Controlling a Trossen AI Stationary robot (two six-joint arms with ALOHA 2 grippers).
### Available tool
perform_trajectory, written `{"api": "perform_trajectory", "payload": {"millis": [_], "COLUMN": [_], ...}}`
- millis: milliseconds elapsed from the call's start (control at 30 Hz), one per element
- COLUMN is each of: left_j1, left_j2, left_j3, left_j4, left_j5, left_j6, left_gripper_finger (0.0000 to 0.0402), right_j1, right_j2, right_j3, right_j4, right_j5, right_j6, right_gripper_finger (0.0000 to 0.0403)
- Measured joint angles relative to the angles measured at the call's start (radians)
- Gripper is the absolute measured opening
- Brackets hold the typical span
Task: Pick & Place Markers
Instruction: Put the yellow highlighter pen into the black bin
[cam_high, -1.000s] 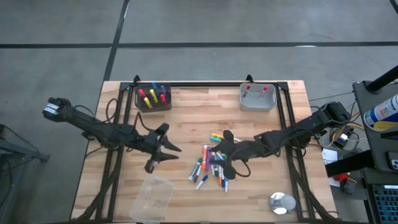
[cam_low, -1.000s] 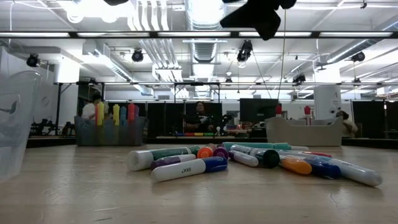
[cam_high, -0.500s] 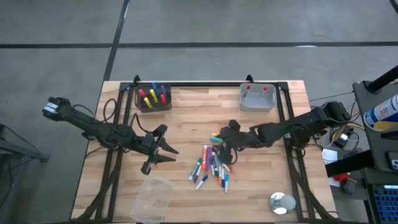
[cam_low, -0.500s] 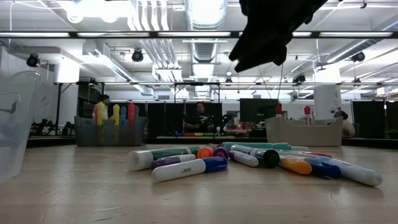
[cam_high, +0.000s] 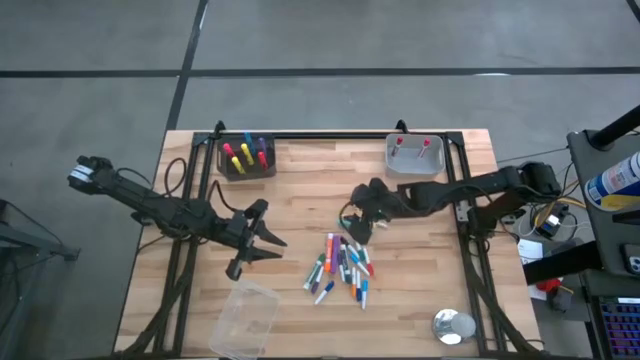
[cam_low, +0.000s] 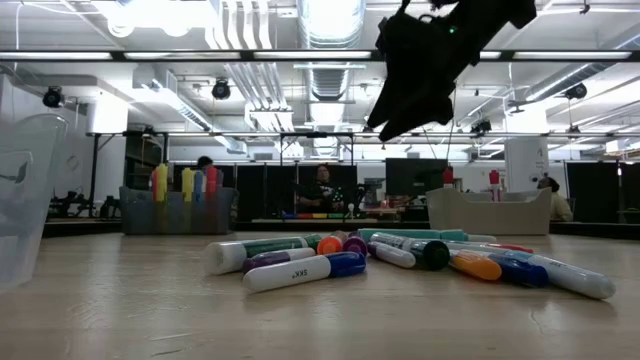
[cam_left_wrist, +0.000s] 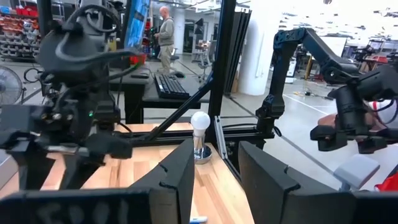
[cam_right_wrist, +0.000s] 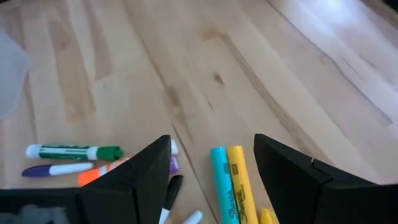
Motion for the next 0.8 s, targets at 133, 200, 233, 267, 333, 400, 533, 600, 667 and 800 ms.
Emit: {"api": "perform_trajectory", "payload": {"millis": [133,200,233,267,333,400,533,600,667,800], "left_j1": [0.0,0.0,0.0,0.0,0.0,0.0,0.0,0.0,0.0,0.0], "left_j2": [-0.001,-0.001,-0.001,0.0,0.0,0.0,0.001,0.001,0.001,0.002], "left_j3": [0.0,0.0,0.0,0.0,0.0,0.0,0.0,0.0,0.0,0.0], "left_j4": [0.0,-0.001,-0.001,-0.001,-0.002,0.001,0.007,0.007,0.009,0.01], "left_j5": [0.0,0.0,0.0,0.0,0.0,0.0,0.0,0.0,0.0,0.0], "left_j6": [-0.008,-0.018,-0.021,-0.022,-0.023,-0.023,-0.023,-0.023,-0.023,-0.023], "left_gripper_finger": [0.0119,0.0119,0.0119,0.0119,0.0119,0.0119,0.0119,0.0119,0.0119,0.0119], "right_j1": [-0.039,-0.046,-0.046,-0.046,-0.047,-0.05,-0.066,-0.071,-0.073,-0.076], "right_j2": [0.007,0.012,0.022,0.026,0.03,0.044,0.065,0.076,0.095,0.128], "right_j3": [0.001,0.0,0.0,0.0,-0.002,-0.003,-0.01,-0.014,-0.014,-0.013], "right_j4": [-0.006,-0.029,-0.031,-0.028,-0.05,-0.048,-0.071,-0.089,-0.083,-0.099], "right_j5": [-0.046,-0.047,-0.047,-0.048,-0.047,-0.029,-0.012,-0.012,-0.013,-0.013], "right_j6": [0.027,0.025,0.021,0.013,0.002,0.0,0.003,0.002,0.002,0.002], "right_gripper_finger": [0.0226,0.0226,0.0226,0.0226,0.0226,0.0226,0.0226,0.0226,0.0226,0.0226]}}
